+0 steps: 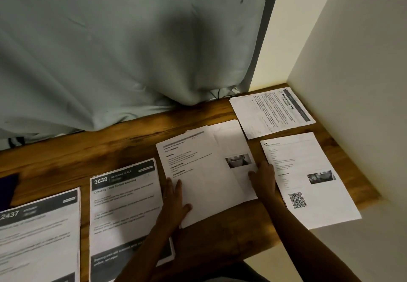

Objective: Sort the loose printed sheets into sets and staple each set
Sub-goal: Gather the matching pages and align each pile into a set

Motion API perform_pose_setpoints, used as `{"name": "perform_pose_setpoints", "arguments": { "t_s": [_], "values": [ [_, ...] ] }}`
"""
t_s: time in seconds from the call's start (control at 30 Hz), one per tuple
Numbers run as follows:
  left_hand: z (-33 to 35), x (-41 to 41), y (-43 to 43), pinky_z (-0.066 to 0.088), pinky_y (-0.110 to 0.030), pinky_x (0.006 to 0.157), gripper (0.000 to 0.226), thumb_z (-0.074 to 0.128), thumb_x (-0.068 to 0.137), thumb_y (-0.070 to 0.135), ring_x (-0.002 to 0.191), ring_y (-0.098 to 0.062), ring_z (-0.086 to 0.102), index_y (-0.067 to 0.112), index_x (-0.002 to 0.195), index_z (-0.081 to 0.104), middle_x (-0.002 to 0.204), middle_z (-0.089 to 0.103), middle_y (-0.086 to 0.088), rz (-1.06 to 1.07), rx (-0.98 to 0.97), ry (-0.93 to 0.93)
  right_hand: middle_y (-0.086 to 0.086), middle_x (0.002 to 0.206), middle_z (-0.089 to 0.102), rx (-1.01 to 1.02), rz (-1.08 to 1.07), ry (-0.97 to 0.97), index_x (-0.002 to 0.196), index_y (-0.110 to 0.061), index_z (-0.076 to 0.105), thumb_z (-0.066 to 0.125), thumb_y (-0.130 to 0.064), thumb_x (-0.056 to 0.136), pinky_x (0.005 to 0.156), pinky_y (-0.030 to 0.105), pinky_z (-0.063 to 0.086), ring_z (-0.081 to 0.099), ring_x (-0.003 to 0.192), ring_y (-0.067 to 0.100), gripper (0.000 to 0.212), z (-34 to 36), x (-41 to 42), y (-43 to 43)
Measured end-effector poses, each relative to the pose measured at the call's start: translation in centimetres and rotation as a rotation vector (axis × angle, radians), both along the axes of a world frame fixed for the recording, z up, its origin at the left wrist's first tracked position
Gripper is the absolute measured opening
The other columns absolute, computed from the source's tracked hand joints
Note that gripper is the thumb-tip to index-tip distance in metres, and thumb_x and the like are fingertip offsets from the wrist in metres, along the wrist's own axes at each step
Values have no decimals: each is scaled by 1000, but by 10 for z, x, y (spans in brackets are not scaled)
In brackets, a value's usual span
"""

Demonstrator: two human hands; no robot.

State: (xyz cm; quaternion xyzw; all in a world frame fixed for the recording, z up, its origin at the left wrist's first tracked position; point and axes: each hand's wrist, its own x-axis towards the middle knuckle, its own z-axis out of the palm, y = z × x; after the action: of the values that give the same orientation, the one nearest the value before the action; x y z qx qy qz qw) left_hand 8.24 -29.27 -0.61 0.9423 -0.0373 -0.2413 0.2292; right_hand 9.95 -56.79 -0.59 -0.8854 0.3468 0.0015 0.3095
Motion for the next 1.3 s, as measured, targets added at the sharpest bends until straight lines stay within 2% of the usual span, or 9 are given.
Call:
{"name": "perform_pose_setpoints", "arguments": {
  "t_s": [0.07, 0.2, 0.4, 0.53, 0.83, 0.93, 1.1, 1.2, 1.3],
  "values": [
    [0, 0, 1, -2, -37, 116, 89, 56, 93, 35, 144, -29, -17, 13, 149, -9, 155, -23, -13, -2, 12, -7, 16, 104, 56, 43, -29, -35, 103, -4, 55, 67, -11, 82, 70, 30, 43, 55, 90, 28, 25, -2, 1, -2],
    [0, 0, -1, -2, -37, 116, 88, 55, 93, 35, 144, -29, -17, 13, 149, -9, 155, -22, -13, 2, 23, -9, 11, 95, 62, 39, -33, -47, 92, -8, 63, 69, -18, 83, 72, 30, 47, 58, 84, 25, 14, -7, 2, -4],
    [-5, 0, 0, -1, -41, 117, 91, 55, 91, 41, 144, -30, -17, 14, 150, -10, 155, -22, -13, -23, 44, -20, 4, 91, 54, 149, -77, -10, 101, -9, 49, 78, -22, 76, 71, 32, 47, 54, 82, 20, 40, -2, 2, 4],
    [-5, 0, 0, 0, -41, 117, 91, 56, 92, 39, 143, -31, -17, 13, 149, -10, 155, -23, -13, -25, 35, -12, 5, 90, 55, 188, -102, 11, 100, -8, 51, 73, -15, 80, 68, 31, 44, 54, 82, 21, 30, 0, 3, 6],
    [-6, 0, 0, 0, -41, 117, 91, 56, 92, 36, 144, -30, -16, 13, 149, -10, 155, -23, -12, -9, 17, -28, 8, 91, 67, 19, -40, -229, 97, -9, 63, 61, -19, 90, 67, 27, 40, 58, 76, 21, 12, 30, 1, 0],
    [-5, -1, 0, -3, -38, 116, 90, 55, 93, 36, 144, -28, -17, 13, 150, -10, 155, -23, -10, -8, 11, -34, 11, 93, 70, -13, -73, -350, 99, -11, 64, 58, -20, 91, 70, 30, 46, 64, 84, 28, 13, 55, 8, -9],
    [-6, -1, 1, -3, -37, 116, 90, 55, 92, 37, 144, -26, -18, 13, 150, -10, 155, -23, -9, -5, -1, -29, 10, 103, 68, 28, -108, -535, 103, -12, 61, 56, -29, 93, 77, 26, 44, 63, 91, 24, 20, 119, 18, -34],
    [-6, 0, 0, -2, -36, 116, 86, 54, 93, 37, 145, -24, -15, 12, 150, -5, 157, -19, -8, 23, -48, -53, 10, 110, 67, 62, -122, -525, 109, -12, 62, 59, -28, 92, 87, 30, 45, 61, 98, 26, 23, 145, 21, -50],
    [-6, -1, -1, 1, -37, 117, 79, 49, 95, 40, 146, -22, -11, 12, 151, 1, 158, -14, -6, 73, -95, -68, 4, 101, 63, 107, -86, -482, 105, -12, 63, 61, -25, 91, 82, 27, 42, 57, 91, 20, 20, 152, 21, -53]
  ]
}}
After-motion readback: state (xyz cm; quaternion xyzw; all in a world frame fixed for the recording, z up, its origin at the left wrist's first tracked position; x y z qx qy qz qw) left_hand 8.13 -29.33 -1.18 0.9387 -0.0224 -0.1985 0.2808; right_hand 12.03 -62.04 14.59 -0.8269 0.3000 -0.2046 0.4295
